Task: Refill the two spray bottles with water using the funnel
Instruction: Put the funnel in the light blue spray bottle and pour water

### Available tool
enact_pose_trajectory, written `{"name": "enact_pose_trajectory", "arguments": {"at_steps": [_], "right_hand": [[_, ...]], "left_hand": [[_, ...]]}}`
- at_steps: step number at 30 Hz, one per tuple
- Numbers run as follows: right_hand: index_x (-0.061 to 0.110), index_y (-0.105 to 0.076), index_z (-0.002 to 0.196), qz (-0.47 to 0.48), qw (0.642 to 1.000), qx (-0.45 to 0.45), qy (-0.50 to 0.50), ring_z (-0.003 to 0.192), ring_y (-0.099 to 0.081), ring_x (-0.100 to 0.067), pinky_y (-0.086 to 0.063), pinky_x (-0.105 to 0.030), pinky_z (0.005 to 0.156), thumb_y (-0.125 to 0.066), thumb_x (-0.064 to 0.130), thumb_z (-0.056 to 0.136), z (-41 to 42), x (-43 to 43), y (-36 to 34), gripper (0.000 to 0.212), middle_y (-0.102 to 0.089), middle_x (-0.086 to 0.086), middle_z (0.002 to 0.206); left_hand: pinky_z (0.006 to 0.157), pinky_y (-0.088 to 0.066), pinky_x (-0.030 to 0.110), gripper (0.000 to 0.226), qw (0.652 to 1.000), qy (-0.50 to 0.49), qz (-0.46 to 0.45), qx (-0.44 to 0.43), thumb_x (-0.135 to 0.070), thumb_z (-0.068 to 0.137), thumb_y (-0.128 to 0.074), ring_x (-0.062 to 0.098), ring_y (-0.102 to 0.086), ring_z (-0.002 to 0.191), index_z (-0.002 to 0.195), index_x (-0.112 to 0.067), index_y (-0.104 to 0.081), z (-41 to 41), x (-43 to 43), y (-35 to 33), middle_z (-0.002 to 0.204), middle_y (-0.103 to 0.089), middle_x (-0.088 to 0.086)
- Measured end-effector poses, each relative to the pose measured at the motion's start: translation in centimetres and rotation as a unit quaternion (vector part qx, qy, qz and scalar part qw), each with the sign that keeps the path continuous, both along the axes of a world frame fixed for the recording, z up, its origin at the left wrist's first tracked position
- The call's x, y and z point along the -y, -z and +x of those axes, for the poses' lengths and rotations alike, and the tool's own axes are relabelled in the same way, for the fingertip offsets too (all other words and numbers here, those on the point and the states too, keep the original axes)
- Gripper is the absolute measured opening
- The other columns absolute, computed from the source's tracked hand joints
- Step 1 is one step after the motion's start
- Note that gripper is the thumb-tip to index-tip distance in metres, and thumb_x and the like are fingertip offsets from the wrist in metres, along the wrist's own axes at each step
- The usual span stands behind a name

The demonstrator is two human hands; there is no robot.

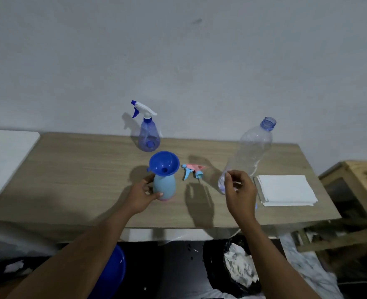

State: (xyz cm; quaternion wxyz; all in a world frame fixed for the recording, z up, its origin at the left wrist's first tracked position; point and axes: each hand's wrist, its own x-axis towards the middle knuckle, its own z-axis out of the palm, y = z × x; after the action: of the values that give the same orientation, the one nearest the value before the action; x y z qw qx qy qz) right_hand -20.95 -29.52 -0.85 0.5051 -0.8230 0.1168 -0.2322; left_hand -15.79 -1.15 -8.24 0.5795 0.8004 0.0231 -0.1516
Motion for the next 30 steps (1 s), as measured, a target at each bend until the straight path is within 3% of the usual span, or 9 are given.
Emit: {"name": "enact_pose_trajectory", "arguments": {"at_steps": [3, 7, 10, 14, 19, 21, 24, 27, 30], "right_hand": [[0.028, -0.059, 0.09, 0.032, 0.995, 0.013, 0.091, 0.076, -0.061, -0.006, -0.05, -0.028, 0.068, -0.072, 0.017, 0.09, -1.9, 3.0, -0.3, 0.017, -0.065, 0.005, 0.087], [0.019, -0.048, 0.136, 0.051, 0.996, -0.033, 0.066, 0.111, -0.057, -0.015, -0.051, -0.033, 0.09, -0.082, 0.028, 0.083, -0.3, 6.5, -1.4, 0.064, -0.057, -0.003, 0.127], [0.023, -0.034, 0.15, 0.046, 0.998, -0.043, 0.014, 0.126, -0.052, -0.014, -0.048, -0.035, 0.1, -0.082, 0.037, 0.08, 1.9, 7.9, -2.7, 0.085, -0.049, 0.002, 0.143], [0.028, -0.033, 0.149, 0.071, 0.996, -0.026, -0.052, 0.129, -0.052, -0.016, -0.048, -0.042, 0.106, -0.082, 0.033, 0.081, 4.2, 8.7, -4.0, 0.084, -0.049, 0.002, 0.144], [0.028, -0.033, 0.148, 0.071, 0.995, -0.007, -0.074, 0.121, -0.06, -0.019, -0.053, -0.045, 0.102, -0.08, 0.038, 0.082, 5.3, 8.8, -4.3, 0.082, -0.055, 0.0, 0.136], [0.038, -0.022, 0.151, 0.046, 0.996, -0.005, -0.079, 0.117, -0.062, -0.017, -0.054, -0.038, 0.097, -0.083, 0.034, 0.081, 5.1, 8.7, -3.9, 0.093, -0.054, 0.0, 0.136], [0.05, -0.004, 0.153, -0.009, 0.997, 0.009, -0.082, 0.115, -0.062, -0.014, -0.053, -0.03, 0.093, -0.082, 0.026, 0.082, 5.0, 8.5, -3.2, 0.108, -0.05, 0.0, 0.14], [0.054, -0.004, 0.151, -0.044, 0.994, 0.027, -0.092, 0.116, -0.06, -0.016, -0.055, -0.042, 0.096, -0.077, 0.026, 0.086, 5.3, 8.6, -3.0, 0.102, -0.045, 0.0, 0.141], [0.059, -0.004, 0.148, -0.068, 0.993, 0.03, -0.094, 0.116, -0.06, -0.017, -0.054, -0.051, 0.096, -0.08, 0.026, 0.084, 5.6, 8.5, -2.7, 0.105, -0.044, -0.002, 0.142]], "left_hand": [[0.064, -0.051, 0.01, 0.069, 1.0, 0.013, 0.006, -0.004, 0.003, 0.078, -0.079, 0.007, -0.064, 0.09, 0.14, -0.008, -0.05, 0.1, 0.7, 0.0, 0.125, -0.063, 0.01], [0.063, -0.05, 0.008, 0.068, 0.999, 0.031, 0.009, -0.008, 0.007, 0.079, -0.076, 0.005, -0.064, 0.085, 0.139, -0.008, -0.048, 0.4, 2.3, 0.0, 0.121, -0.062, 0.01], [0.064, -0.05, 0.008, 0.069, 0.999, 0.051, 0.012, 0.003, 0.007, 0.08, -0.076, 0.002, -0.067, 0.083, 0.141, -0.005, -0.047, 0.8, 3.3, 0.0, 0.124, -0.062, 0.011], [0.066, -0.05, 0.008, 0.07, 0.999, 0.051, 0.014, 0.013, 0.002, 0.08, -0.078, 0.032, -0.066, 0.107, 0.142, -0.01, -0.048, 0.9, 3.6, 0.2, 0.128, -0.063, 0.011], [0.083, -0.055, 0.024, 0.095, 1.0, 0.006, 0.006, 0.024, -0.012, 0.068, -0.09, 0.018, -0.066, 0.107, 0.149, -0.019, -0.04, -0.2, 2.6, -0.3, 0.132, -0.059, 0.004], [0.088, -0.056, 0.032, 0.101, 0.999, -0.017, -0.003, 0.041, -0.017, 0.061, -0.095, 0.016, -0.065, 0.109, 0.147, -0.024, -0.041, -0.6, 2.4, -1.0, 0.129, -0.06, -0.001], [0.084, -0.055, 0.029, 0.11, 0.996, -0.056, -0.045, 0.054, -0.018, 0.054, -0.098, 0.02, -0.062, 0.115, 0.147, -0.023, -0.041, -0.7, 2.6, -2.0, 0.132, -0.058, 0.001], [0.092, -0.056, 0.042, 0.128, 0.993, -0.065, -0.073, 0.068, -0.038, 0.038, -0.101, 0.017, -0.059, 0.12, 0.149, -0.026, -0.038, -0.5, 3.1, -3.1, 0.136, -0.056, 0.002], [0.091, -0.057, 0.044, 0.122, 0.993, -0.054, -0.064, 0.086, -0.028, 0.046, -0.099, 0.01, -0.057, 0.122, 0.15, -0.03, -0.035, 0.0, 4.1, -4.2, 0.137, -0.056, -0.003]]}}
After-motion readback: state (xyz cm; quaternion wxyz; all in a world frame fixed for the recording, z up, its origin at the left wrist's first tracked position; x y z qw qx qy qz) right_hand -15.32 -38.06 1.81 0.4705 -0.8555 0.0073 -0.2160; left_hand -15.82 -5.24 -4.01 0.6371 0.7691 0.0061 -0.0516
